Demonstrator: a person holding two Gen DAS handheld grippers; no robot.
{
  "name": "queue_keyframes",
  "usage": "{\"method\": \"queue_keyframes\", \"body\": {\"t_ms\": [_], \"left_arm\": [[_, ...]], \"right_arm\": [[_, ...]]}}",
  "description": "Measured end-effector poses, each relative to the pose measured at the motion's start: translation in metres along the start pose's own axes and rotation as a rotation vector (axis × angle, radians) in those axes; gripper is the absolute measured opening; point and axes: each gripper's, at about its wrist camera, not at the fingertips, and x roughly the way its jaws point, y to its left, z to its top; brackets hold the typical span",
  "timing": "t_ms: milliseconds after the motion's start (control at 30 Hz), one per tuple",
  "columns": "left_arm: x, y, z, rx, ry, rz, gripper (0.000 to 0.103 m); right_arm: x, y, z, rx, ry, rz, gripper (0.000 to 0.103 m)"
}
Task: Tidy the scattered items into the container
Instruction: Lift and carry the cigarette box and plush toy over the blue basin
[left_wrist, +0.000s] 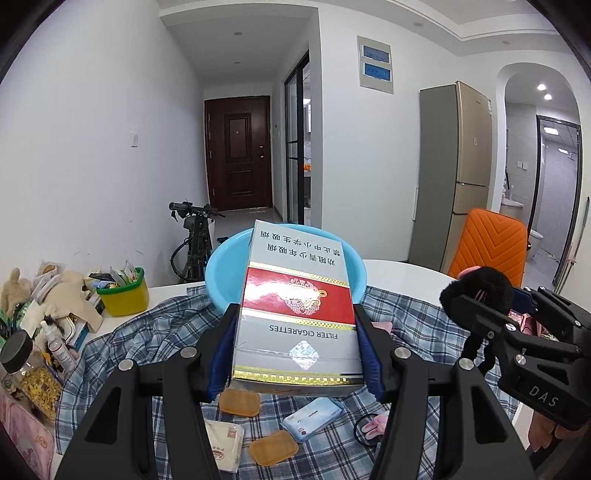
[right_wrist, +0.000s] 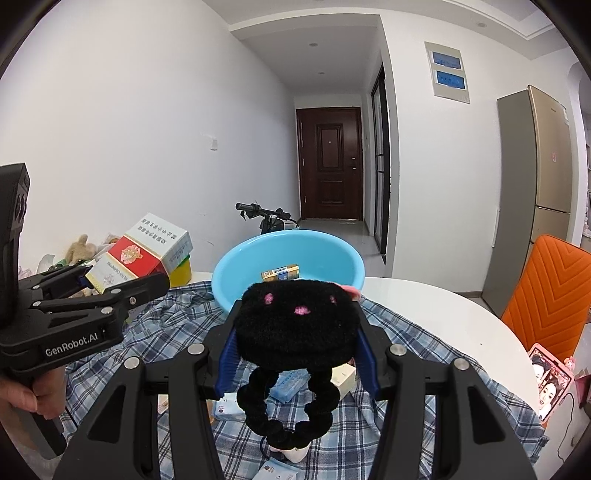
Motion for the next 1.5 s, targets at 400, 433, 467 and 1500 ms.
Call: {"method": "queue_keyframes", "body": {"t_ms": [400,433,467,1500], "left_arm": [[0.025,0.003,0.017,0.009,-0.030,0.068,0.060],[0.031,0.005,0.019,0.000,-0.039,0.079,0.060],[0.037,0.007,0.021,-0.011,-0.046,0.095,0.060],[0.243,0.081,0.100,-0.120,0.043,0.072,0.060]], "right_arm": [[0.008,-0.002,0.019,0.000,-0.040,-0.005,0.051],[0.011,-0.003,0.022,0.000,-0.044,-0.011,0.051],[0.014,-0.005,0.025,-0.004,-0.052,-0.020,0.051],[0.209,-0.031,0.108,-0.043,0.008,-0.077,0.051]]}}
